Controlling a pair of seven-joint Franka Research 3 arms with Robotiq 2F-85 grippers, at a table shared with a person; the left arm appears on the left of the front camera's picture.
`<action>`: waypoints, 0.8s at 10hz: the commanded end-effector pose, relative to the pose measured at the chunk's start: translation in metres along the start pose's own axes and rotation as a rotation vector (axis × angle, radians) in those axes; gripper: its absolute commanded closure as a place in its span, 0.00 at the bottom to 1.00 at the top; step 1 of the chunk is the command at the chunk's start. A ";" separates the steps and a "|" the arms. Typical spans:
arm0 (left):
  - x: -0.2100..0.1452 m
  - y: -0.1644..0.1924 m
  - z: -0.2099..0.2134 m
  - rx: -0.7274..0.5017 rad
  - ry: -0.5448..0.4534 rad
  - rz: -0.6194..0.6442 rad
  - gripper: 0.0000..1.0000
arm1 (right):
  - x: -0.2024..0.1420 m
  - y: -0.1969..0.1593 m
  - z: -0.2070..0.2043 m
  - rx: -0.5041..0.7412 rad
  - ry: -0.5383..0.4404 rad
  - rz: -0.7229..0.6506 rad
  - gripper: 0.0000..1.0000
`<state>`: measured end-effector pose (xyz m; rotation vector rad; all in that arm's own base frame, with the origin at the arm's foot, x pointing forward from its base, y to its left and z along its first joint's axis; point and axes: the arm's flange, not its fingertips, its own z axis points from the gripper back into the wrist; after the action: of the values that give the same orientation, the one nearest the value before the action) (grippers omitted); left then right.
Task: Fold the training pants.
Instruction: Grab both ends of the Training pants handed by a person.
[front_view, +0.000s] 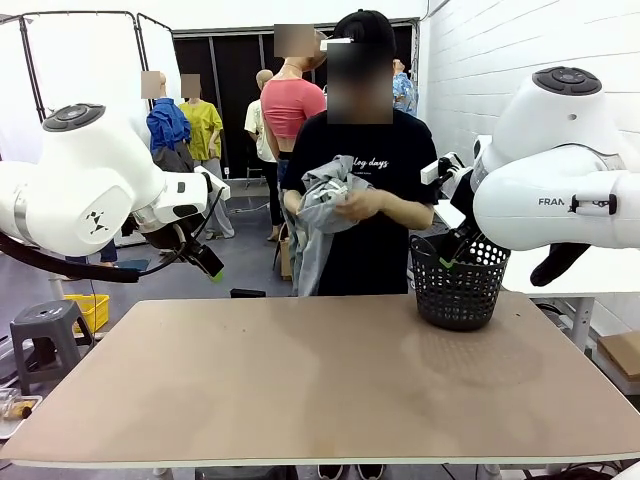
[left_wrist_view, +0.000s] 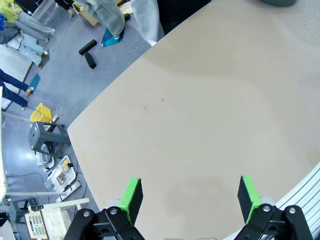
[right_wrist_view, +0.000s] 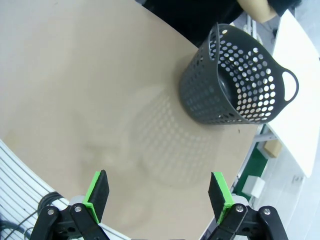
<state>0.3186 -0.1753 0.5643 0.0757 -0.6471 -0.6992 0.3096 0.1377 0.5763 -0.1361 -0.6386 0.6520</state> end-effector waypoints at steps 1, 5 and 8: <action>-0.001 0.000 -0.002 0.004 -0.007 -0.001 0.00 | 0.000 -0.001 -0.003 -0.002 0.001 0.006 0.00; -0.001 0.000 -0.002 0.004 -0.007 -0.001 0.00 | 0.000 -0.001 -0.003 -0.002 0.001 0.006 0.00; -0.001 0.000 -0.002 0.004 -0.007 -0.001 0.00 | 0.000 -0.001 -0.003 -0.002 0.001 0.006 0.00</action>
<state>0.3186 -0.1753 0.5643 0.0757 -0.6471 -0.6992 0.3096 0.1377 0.5763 -0.1361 -0.6386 0.6520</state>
